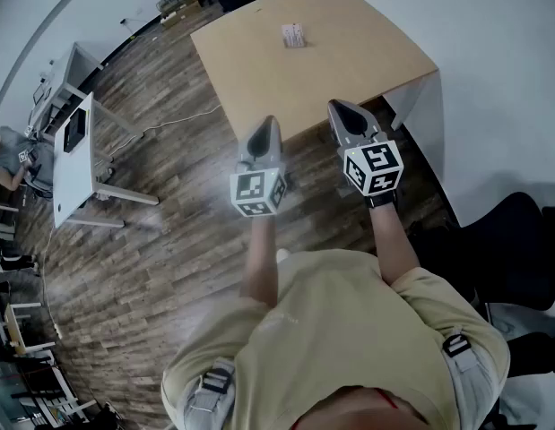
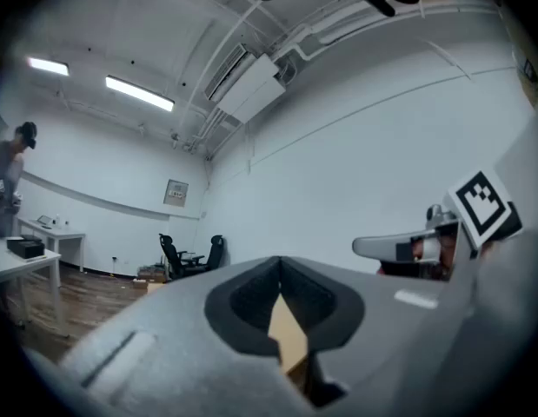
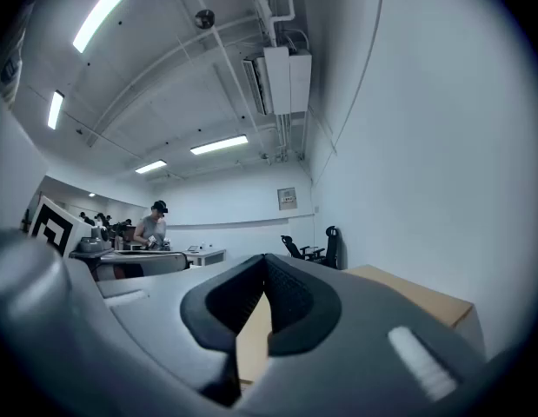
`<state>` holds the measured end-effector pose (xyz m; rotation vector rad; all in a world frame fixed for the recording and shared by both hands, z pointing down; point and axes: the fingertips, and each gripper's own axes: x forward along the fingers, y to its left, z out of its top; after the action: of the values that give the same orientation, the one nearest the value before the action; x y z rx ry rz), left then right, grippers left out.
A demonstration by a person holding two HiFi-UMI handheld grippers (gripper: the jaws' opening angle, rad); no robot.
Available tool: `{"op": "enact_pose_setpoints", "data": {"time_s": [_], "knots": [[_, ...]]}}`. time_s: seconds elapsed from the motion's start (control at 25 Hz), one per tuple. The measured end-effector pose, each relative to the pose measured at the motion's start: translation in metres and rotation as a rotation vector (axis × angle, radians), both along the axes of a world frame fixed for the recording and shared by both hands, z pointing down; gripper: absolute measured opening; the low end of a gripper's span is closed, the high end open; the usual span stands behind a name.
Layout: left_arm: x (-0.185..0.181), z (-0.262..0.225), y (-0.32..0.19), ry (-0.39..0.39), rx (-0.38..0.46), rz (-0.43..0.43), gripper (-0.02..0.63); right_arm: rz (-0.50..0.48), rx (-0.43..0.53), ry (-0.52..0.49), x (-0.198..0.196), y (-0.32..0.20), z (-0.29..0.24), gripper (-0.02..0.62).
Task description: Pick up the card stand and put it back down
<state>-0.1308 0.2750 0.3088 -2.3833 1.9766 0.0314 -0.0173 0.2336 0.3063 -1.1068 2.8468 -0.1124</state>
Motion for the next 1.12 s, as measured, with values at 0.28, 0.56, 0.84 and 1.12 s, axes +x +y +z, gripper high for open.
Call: {"op": "enact_pose_setpoints", "data": {"time_s": [0.28, 0.56, 0.84, 1.12], "knots": [[0.047, 0.02, 0.0, -0.041, -0.048, 0.056, 0.003, 0.014, -0.07, -0.074, 0.036, -0.012, 0.02, 0.006], [0.02, 0.039, -0.04, -0.003, -0.064, 0.046, 0.002, -0.017, -0.117, 0.061, 0.013, -0.038, 0.061, 0.006], [-0.02, 0.05, -0.133, 0.044, -0.063, 0.11, 0.003, 0.061, -0.153, 0.222, -0.021, -0.126, 0.085, 0.008], [-0.096, 0.013, -0.229, 0.049, 0.068, 0.139, 0.002, 0.172, -0.073, 0.212, -0.083, -0.218, 0.057, 0.006]]}}
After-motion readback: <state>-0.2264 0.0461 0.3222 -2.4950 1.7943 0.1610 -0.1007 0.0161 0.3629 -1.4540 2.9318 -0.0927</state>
